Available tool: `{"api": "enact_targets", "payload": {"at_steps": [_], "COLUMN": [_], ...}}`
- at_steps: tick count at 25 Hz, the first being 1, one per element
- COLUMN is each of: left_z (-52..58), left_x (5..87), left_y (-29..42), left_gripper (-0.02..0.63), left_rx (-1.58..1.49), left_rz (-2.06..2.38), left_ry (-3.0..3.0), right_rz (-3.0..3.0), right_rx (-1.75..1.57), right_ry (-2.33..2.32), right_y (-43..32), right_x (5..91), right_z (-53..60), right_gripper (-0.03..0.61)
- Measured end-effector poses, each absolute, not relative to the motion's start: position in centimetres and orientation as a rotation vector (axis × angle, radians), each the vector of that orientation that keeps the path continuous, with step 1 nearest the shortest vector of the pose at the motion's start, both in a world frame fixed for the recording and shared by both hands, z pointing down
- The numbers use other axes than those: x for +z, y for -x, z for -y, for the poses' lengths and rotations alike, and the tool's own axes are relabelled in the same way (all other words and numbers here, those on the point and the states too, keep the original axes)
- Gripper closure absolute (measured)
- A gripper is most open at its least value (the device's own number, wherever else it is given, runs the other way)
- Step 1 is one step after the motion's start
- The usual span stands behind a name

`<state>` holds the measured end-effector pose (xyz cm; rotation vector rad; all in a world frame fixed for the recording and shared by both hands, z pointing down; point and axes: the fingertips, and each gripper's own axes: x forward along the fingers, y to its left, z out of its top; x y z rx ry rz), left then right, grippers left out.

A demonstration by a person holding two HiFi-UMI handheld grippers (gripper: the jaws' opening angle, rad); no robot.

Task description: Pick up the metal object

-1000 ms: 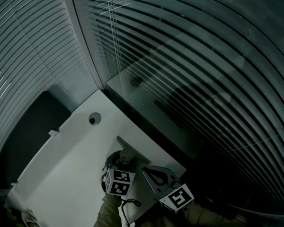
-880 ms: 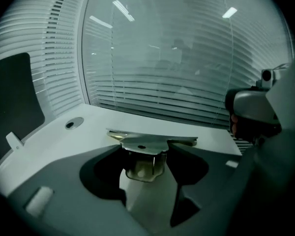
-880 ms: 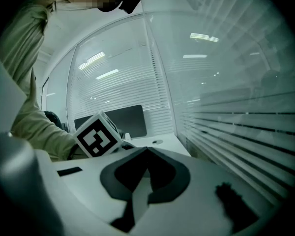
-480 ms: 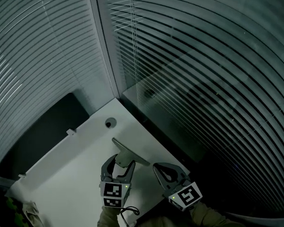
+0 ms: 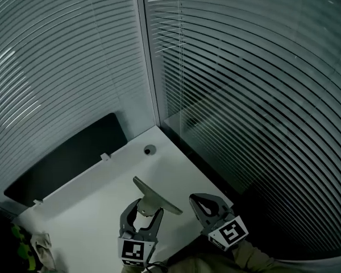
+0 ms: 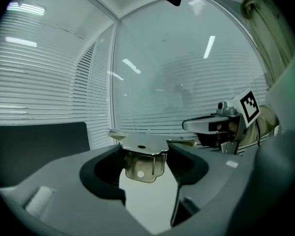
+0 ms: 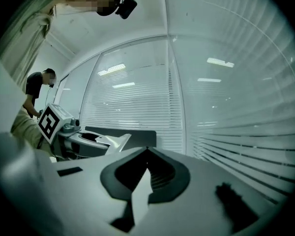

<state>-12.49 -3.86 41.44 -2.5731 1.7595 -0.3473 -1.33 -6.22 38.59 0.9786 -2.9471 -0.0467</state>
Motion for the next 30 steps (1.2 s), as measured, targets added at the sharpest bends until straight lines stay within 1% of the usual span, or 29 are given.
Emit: {"api": "enact_targets", "payload": {"at_steps": [12,30], "left_z": [-0.7,-3.2], "left_x": [39.3,38.3], "left_y": [11.8,11.9], "left_gripper": [0.337,0.337], "left_rx": [-0.309,-0.282], "left_rz": [-1.716,-1.732], "left_ry": [2.571,2.537], "right_rz": [2.96,2.988], "right_rx": [-0.115,-0.165], "right_ry": [-0.946,-0.945], "right_y": [2.6,3.3], "right_x": [37.0,35.7], "right_z": [1.7,-0.7], "right_gripper": [0.575,0.575]}}
